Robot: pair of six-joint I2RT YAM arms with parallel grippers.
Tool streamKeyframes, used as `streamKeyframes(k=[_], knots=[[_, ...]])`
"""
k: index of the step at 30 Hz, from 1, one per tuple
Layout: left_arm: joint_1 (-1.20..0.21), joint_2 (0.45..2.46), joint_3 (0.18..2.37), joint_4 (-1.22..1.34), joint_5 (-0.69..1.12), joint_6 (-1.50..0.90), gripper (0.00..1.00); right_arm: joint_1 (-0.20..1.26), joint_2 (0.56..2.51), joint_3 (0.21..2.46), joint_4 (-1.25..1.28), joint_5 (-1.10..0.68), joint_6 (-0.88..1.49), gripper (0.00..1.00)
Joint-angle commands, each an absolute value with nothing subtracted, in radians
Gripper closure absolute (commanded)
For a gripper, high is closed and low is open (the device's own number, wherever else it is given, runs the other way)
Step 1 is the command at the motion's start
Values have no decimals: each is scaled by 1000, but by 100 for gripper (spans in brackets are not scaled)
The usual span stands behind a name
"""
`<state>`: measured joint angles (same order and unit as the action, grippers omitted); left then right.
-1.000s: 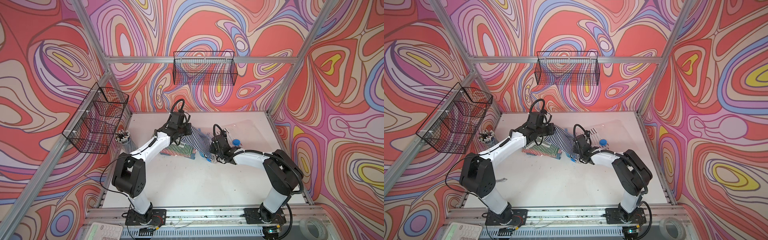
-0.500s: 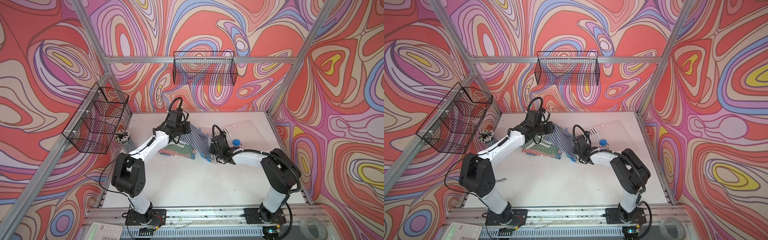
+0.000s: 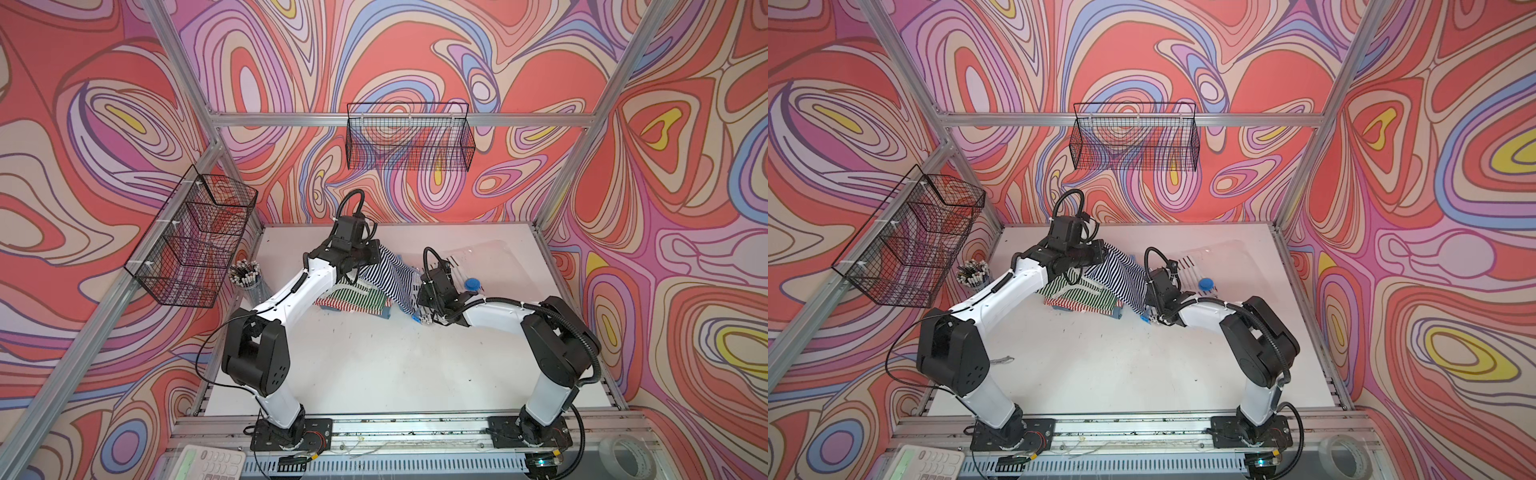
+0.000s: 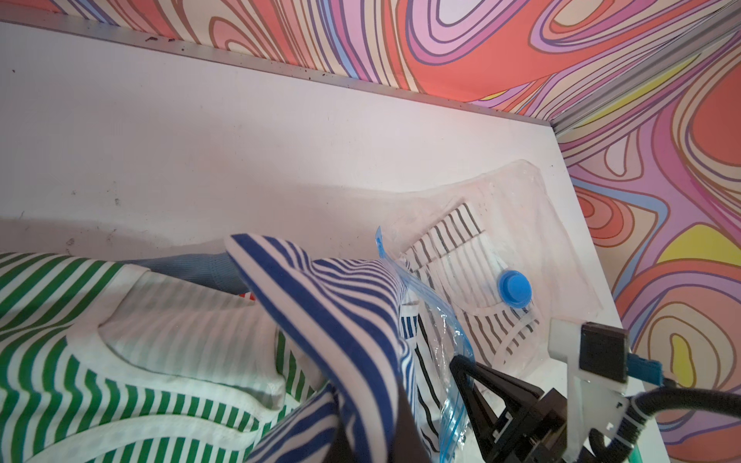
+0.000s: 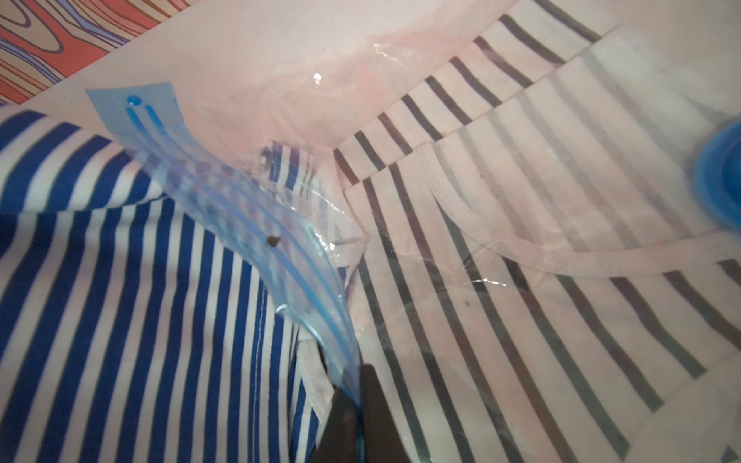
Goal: Take the tank top out of the vacuum bag
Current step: Take out the tank top from the vacuum bag, then place the tank top on the tank top.
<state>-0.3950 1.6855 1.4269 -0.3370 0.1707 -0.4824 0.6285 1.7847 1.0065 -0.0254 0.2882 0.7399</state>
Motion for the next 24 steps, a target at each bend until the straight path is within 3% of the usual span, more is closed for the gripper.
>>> streamKeyframes(k=[1, 24], knots=[[-370, 1637, 1458, -385, 127, -476, 100, 623, 1801, 1033, -49, 304, 725, 100], [-249, 1702, 1529, -554, 72, -423, 100, 623, 1846, 1116, -110, 306, 659, 100]])
